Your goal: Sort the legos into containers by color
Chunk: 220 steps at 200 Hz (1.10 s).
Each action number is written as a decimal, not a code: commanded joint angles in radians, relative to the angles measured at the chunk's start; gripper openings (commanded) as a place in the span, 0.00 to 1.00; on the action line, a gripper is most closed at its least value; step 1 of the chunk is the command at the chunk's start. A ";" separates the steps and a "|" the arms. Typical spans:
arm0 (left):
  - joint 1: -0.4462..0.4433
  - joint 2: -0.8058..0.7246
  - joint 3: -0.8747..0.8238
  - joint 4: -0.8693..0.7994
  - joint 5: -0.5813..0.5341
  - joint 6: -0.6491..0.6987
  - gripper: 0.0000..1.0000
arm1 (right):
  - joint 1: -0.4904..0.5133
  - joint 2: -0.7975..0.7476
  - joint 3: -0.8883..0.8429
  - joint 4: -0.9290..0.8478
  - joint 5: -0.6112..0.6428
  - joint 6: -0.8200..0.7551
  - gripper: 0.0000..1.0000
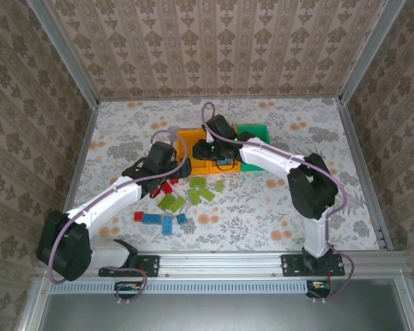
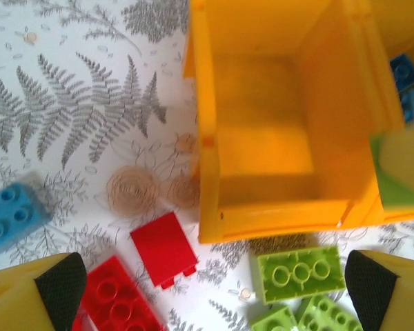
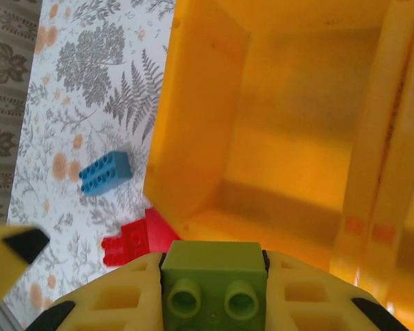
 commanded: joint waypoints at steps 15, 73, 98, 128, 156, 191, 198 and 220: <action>-0.078 -0.021 -0.028 -0.047 -0.060 -0.040 1.00 | -0.015 0.095 0.133 -0.069 -0.012 0.013 0.29; -0.174 0.011 -0.040 -0.049 -0.084 -0.092 1.00 | -0.028 0.140 0.192 -0.084 -0.007 0.011 0.70; -0.180 -0.004 -0.069 -0.022 -0.082 -0.111 1.00 | -0.023 0.084 0.153 -0.079 -0.024 -0.005 0.78; -0.176 -0.040 -0.103 -0.004 -0.107 -0.118 1.00 | -0.020 -0.065 -0.006 -0.055 0.035 -0.007 0.84; -0.150 -0.062 -0.112 -0.052 -0.122 -0.116 1.00 | -0.008 -0.206 -0.173 -0.101 0.141 -0.050 0.80; -0.045 -0.139 -0.161 -0.076 -0.090 -0.120 1.00 | 0.032 -0.264 -0.290 -0.254 0.247 -0.066 0.72; -0.018 -0.159 -0.170 -0.080 -0.075 -0.121 1.00 | 0.041 -0.261 -0.308 -0.268 0.256 -0.058 0.69; 0.035 -0.225 -0.186 -0.108 -0.074 -0.109 1.00 | 0.059 -0.249 -0.358 -0.247 0.255 -0.016 0.65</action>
